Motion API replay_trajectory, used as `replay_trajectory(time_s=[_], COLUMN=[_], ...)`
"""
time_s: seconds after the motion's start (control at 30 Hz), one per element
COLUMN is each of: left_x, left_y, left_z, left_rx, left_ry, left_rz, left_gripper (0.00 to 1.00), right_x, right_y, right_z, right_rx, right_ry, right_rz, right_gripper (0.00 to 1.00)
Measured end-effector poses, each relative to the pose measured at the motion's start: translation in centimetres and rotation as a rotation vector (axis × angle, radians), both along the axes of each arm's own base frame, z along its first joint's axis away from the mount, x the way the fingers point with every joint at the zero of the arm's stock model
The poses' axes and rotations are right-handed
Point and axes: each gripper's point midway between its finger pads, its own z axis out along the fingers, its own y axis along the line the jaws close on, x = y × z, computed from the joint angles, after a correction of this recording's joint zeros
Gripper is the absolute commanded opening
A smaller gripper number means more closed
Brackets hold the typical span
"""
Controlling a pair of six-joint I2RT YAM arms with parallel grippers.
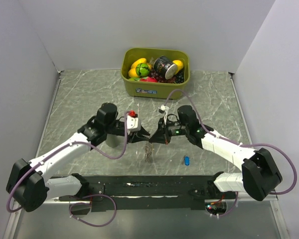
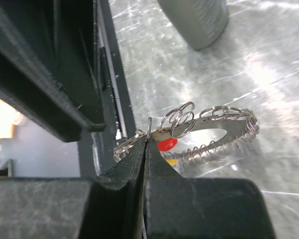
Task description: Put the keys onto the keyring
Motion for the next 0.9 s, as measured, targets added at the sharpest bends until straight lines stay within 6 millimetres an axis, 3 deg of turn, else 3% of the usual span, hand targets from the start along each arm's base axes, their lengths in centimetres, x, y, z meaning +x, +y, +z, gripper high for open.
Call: replay_trajectory(time_s=[0.1, 0.43, 0.9], left_x=[0.3, -0.1, 1.9], left_y=[0.1, 1.6, 0.8], left_z=[0.1, -4.0, -2.9], left_rx=[0.068, 0.266, 0.220], left_ry=[-0.003, 0.082, 0.004], left_rz=[-0.040, -0.100, -0.059], left_gripper=[0.31, 0.33, 0.38], right_x=[0.6, 1.2, 0.5], right_y=[0.0, -1.5, -2.2], right_z=[0.8, 0.7, 0.1], right_rx=[-0.024, -0.148, -0.185], right_ry=[-0.044, -0.114, -0.105], right_rz=[0.001, -0.008, 0.003], right_gripper=[0.00, 0.00, 0.00])
